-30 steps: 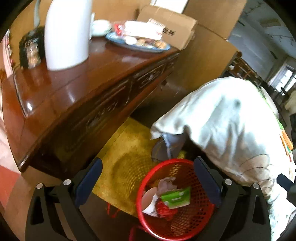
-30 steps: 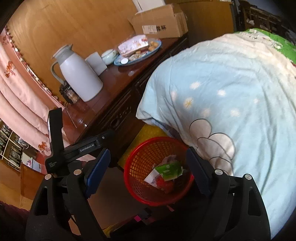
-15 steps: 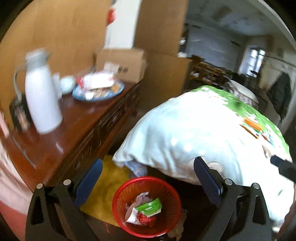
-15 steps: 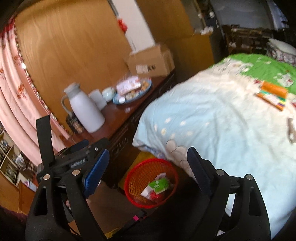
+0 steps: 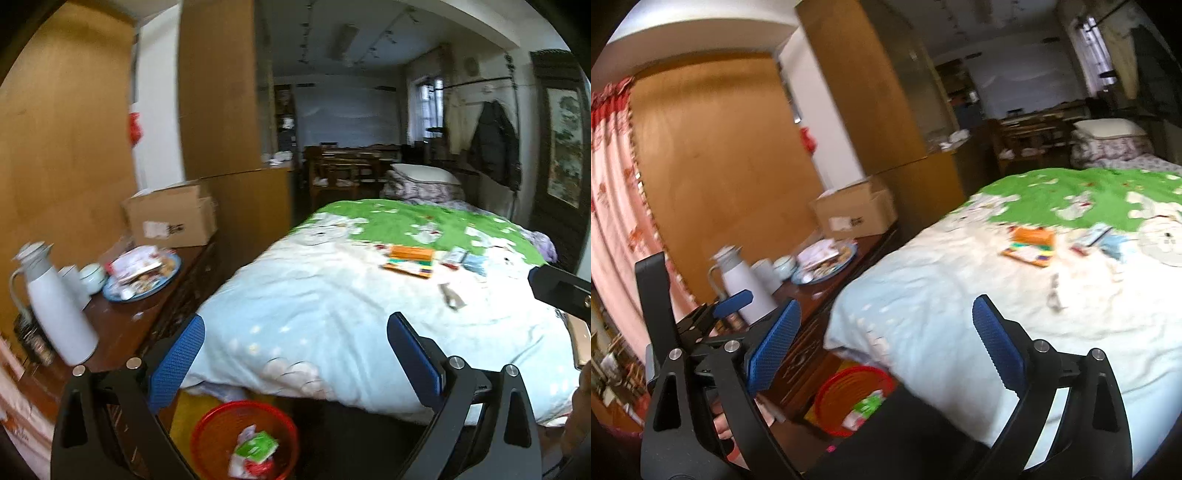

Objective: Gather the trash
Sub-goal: 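Move both tools back over the bed toward the remaining trash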

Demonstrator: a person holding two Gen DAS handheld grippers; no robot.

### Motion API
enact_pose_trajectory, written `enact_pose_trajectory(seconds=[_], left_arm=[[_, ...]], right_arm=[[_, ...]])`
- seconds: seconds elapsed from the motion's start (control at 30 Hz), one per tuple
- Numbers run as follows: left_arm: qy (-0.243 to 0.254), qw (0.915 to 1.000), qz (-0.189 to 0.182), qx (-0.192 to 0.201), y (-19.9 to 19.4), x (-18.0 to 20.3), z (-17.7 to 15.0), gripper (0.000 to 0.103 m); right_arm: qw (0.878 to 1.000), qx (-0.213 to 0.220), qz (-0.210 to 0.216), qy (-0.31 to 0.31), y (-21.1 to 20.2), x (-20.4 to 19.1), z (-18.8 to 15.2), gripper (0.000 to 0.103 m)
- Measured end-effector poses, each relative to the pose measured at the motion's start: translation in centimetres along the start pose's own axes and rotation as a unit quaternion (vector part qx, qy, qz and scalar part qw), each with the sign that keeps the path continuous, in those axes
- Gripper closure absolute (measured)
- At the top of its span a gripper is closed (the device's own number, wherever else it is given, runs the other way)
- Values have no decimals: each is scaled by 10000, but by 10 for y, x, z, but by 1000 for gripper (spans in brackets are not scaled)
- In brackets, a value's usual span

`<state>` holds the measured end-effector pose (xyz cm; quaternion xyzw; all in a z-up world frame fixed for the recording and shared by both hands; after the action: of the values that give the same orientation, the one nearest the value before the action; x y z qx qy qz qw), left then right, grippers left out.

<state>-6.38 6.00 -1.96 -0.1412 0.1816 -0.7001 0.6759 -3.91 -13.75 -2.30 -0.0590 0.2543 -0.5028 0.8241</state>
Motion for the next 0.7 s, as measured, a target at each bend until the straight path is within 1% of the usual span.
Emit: enact_pose_trajectory(seconds=[0.1,0.23,0.43,0.63,0.7], left_arm=[[161,9997,-172,-60,21,24,6,6],[394,9983,-339,-266,65,53,11,6],[517,9957,-491,-599,123,75,11,6],[560,9917,-612,-983,180,90,5,6],[534,9896,-689,-1148,202,95,2,6]], right_arm=[[9992,84,-311,251,0,33,6,12],[9951,4,-714,677,11,78,7,12],[9840,-157,-1453,1020,34,139,0,12],[9726,-317,-1968,1194,61,186,-9,12],[9677,-381,-2200,1174,73,200,-15,12]])
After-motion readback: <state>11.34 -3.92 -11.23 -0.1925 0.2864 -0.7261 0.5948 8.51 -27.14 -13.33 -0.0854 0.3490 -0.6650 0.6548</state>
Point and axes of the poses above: each gripper's, at about its wrist camera, not at the fingertips, and y roughly the way its jaws point, x to its right, z to its top, the point moved 3 cm from there along y, roughly the way its jaws point, and after that the axes turned 5 degrees about -z, right-handed, at the moved point
